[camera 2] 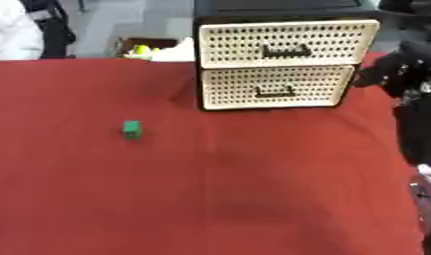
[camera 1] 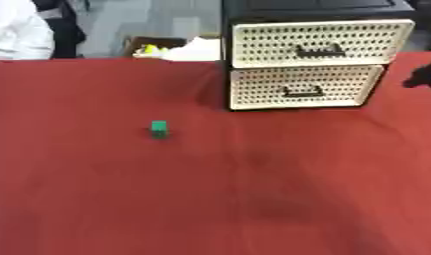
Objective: Pick up objects from table and place into drawer.
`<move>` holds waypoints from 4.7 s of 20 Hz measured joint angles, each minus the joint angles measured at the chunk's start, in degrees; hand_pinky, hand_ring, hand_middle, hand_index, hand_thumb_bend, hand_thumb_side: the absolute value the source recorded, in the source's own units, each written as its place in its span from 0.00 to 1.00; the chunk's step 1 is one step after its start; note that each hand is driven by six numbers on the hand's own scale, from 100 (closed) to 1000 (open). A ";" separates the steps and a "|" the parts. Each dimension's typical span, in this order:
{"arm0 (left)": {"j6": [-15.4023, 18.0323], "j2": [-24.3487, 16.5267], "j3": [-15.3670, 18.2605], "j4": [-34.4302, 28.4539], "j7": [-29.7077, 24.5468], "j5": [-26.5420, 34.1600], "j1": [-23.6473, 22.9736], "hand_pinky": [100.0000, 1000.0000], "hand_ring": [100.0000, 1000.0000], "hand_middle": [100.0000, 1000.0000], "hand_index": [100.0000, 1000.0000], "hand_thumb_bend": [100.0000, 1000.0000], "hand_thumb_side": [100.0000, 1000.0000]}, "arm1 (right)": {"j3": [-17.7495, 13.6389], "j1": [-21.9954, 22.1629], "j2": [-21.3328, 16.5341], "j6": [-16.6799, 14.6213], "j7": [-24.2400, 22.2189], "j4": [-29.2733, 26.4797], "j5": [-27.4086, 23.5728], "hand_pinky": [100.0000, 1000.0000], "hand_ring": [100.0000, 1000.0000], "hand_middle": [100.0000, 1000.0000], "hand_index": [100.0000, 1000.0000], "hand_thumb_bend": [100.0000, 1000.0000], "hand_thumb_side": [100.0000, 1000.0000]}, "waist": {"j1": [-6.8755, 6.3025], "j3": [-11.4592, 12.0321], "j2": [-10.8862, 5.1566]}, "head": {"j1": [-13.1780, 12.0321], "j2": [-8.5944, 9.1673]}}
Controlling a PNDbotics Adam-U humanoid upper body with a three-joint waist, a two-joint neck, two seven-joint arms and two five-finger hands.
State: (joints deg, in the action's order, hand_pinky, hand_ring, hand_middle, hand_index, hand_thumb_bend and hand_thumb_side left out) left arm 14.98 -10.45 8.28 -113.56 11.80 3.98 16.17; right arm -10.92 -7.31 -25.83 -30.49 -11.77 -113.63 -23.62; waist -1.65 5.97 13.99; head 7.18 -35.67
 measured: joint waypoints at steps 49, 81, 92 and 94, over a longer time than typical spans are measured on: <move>-0.62 -0.03 -1.07 0.00 -1.13 0.43 -0.01 0.51 0.57 0.67 0.76 0.00 0.88 | 2.84 -1.99 -37.88 -7.48 10.13 0.04 36.35 0.00 0.00 0.00 0.74 0.00 1.00 | 1.10 1.58 -1.58 | 2.35 0.48; -1.19 -0.06 -2.52 0.00 -3.51 1.49 0.41 0.51 0.57 0.67 0.75 0.00 0.89 | 13.64 -25.30 -38.13 -4.62 -4.00 26.04 37.39 0.00 0.00 0.00 0.73 0.00 1.00 | 2.46 4.99 -1.15 | 4.99 1.29; -1.19 -0.04 -2.81 0.00 -3.84 1.50 0.57 0.51 0.57 0.67 0.75 0.00 0.89 | 15.47 -27.76 -35.18 -4.13 -7.99 28.26 37.51 0.00 0.00 0.00 0.73 0.00 1.00 | 2.31 5.72 -0.44 | 5.47 1.67; -1.17 -0.03 -2.81 0.00 -3.87 1.50 0.59 0.51 0.57 0.67 0.75 0.00 0.90 | 15.68 -28.01 -34.84 -4.01 -8.39 28.27 37.71 0.00 0.00 0.00 0.73 0.00 1.00 | 2.30 5.73 -0.32 | 5.55 1.74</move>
State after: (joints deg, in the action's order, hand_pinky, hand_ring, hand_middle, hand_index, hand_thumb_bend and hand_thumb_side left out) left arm 13.81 -10.48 5.47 -113.56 7.93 5.48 16.76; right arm 4.76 -35.32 -60.67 -34.50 -20.16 -85.36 14.09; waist 0.65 11.70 13.66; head 12.73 -33.93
